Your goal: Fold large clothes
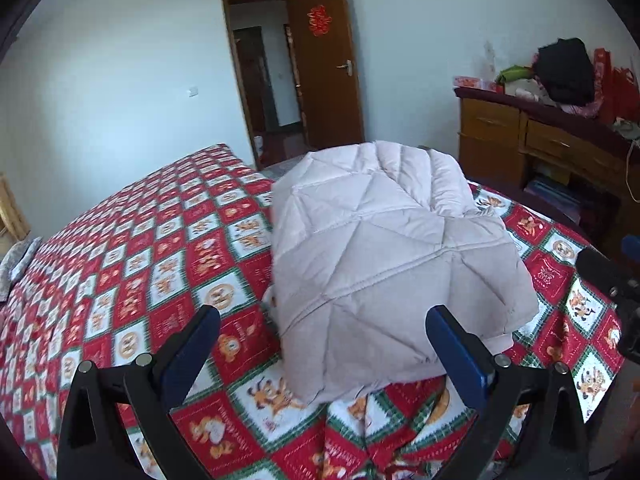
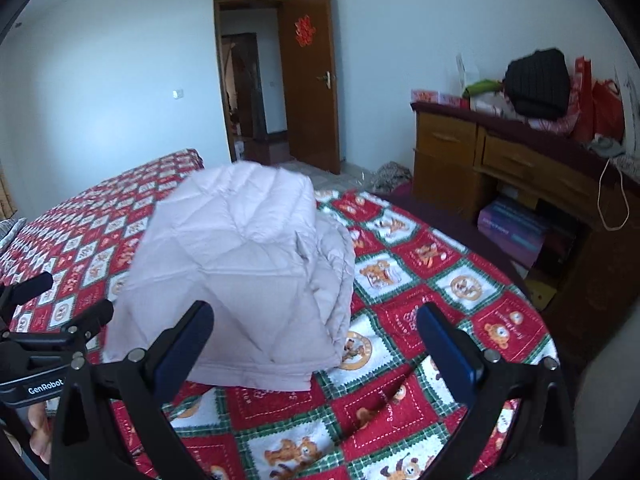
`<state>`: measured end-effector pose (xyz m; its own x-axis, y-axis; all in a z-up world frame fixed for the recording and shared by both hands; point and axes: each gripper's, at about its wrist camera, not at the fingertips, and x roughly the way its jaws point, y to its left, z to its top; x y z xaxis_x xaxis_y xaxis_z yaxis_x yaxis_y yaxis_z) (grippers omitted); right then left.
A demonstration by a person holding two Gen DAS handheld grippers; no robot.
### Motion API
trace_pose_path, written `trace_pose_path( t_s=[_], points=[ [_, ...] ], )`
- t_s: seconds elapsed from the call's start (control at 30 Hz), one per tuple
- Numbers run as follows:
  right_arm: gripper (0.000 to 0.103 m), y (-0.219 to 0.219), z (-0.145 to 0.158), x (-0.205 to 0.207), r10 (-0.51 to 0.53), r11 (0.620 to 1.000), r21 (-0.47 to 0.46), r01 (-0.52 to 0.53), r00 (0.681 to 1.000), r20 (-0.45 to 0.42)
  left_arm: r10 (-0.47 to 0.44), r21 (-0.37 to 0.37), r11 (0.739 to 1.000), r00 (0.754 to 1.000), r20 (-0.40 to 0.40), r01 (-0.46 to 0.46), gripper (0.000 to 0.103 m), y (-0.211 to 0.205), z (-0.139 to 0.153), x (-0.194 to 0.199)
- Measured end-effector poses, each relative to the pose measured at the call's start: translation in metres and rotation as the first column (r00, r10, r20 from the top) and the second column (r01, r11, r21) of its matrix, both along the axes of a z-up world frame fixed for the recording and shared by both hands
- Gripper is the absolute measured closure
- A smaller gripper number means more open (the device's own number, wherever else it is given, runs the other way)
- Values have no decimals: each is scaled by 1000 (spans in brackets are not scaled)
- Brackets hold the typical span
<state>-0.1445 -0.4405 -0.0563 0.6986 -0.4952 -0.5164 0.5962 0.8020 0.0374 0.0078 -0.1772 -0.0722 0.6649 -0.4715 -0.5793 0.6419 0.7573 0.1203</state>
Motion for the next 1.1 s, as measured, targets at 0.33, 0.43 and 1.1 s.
trace_pose_path(
  t_s=[0.33,0.43,1.1],
  points=[
    [0,34,48,-18,50,993,-114,-35,990,134,37,-110,994,997,62,-30,1,39,47,-26],
    [0,44,59,-25,65,985,-167,-37,984,168,51,-144,989,996,79,-39,1,48,60,-34],
    [0,61,64,-32,101,981,-182,-60,969,227,98,-202,977,989,114,-74,1,68,77,-45]
  ],
)
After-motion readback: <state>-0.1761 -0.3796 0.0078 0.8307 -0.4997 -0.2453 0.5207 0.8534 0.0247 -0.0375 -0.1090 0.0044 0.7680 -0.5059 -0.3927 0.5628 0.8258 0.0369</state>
